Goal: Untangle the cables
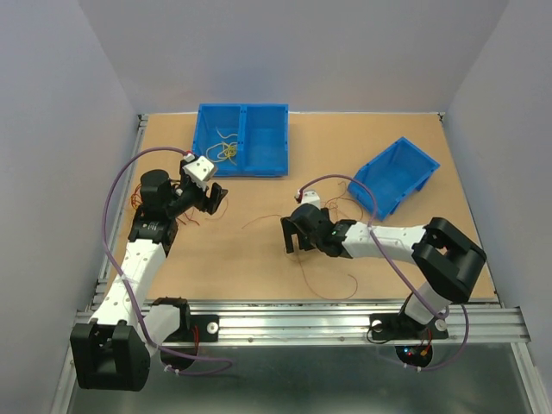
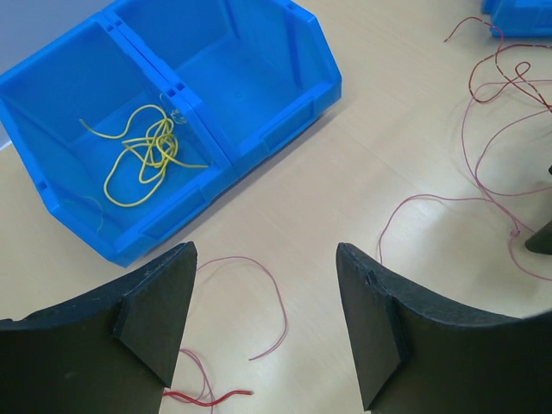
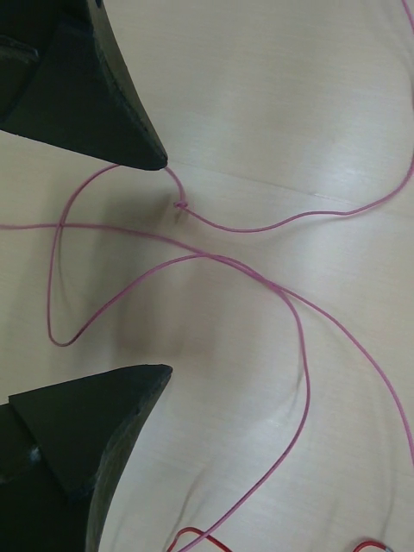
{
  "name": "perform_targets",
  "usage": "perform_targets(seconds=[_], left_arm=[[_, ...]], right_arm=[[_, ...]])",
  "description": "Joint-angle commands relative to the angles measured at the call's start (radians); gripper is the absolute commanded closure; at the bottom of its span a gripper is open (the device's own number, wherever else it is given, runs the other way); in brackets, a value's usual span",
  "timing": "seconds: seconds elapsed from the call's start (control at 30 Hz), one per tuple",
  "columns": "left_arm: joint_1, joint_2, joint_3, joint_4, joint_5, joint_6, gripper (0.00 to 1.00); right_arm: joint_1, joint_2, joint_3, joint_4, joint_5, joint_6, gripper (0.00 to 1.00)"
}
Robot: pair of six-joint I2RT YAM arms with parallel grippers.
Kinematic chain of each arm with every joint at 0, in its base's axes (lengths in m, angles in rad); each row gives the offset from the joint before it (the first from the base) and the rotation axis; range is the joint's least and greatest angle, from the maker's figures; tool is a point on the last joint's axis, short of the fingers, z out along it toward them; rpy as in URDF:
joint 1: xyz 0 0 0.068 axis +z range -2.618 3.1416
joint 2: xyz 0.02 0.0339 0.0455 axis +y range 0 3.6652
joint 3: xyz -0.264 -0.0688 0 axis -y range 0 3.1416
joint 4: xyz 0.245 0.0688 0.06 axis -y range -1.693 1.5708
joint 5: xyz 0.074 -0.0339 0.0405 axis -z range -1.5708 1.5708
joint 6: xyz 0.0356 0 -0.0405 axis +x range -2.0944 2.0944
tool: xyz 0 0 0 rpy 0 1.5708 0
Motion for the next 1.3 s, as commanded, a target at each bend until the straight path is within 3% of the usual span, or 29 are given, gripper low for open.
perform_targets(seconds=[0.0,0.17,0.3,0.43,0.53,0.6,0.83,0.97,1.13,1.27], left_arm=[[-0.008,-0.023,-0.006,0.023,0.002,0.008,0.23],[-0.010,-0.026,-0.006,0.023,0.002,0.010,0.23],[-0.011,-0.026,-0.007,0.023,0.002,0.011,0.23],[-0.013,-0.028,-0.006,0.023,0.002,0.013,0.23],[-0.013,-0.028,-0.007,0.023,0.000,0.015,0.23],[-0.013,-0.029,-0.009,0.023,0.003,0.015,0.23],[-0.014,-0.023,-0.006,0.022,-0.001,0.015,0.23],[-0.016,-0.023,-0.006,0.022,-0.003,0.015,0.23],[-0.016,-0.022,-0.006,0.022,-0.007,0.013,0.23],[-0.014,-0.017,-0.003,0.023,-0.030,0.008,0.23]], right_arm=[[0.010,0.029,0.081,0.063,0.059,0.034,0.02],[0.027,0.084,0.112,0.056,0.142,0.073,0.13],[0.050,0.135,0.163,-0.047,0.211,0.103,0.19],[0.056,0.182,0.195,-0.089,0.210,0.108,0.40],[0.056,0.202,0.206,-0.113,0.231,0.128,0.64],[0.056,0.205,0.201,-0.116,0.233,0.133,0.99],[0.053,0.127,0.196,-0.054,0.245,0.068,0.99],[0.028,0.009,0.199,0.080,0.123,-0.028,1.00],[-0.010,-0.080,0.291,0.169,-0.002,-0.131,0.99],[-0.042,-0.063,0.457,0.169,-0.080,-0.182,0.99]])
